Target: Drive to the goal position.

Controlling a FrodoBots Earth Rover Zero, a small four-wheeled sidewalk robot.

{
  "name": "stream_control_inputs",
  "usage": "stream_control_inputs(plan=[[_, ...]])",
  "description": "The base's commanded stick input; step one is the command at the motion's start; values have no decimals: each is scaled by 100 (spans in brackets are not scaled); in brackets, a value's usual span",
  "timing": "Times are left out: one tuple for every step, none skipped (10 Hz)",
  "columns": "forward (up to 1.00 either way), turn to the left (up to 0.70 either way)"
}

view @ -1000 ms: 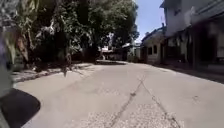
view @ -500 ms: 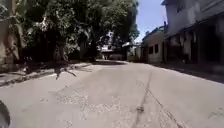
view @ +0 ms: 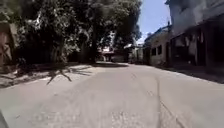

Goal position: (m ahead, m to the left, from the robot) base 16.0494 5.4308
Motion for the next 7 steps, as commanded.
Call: stream_control_inputs(plan=[[100,15],[100,6],[100,3],[100,1],[100,0],[100,0],[100,0]])
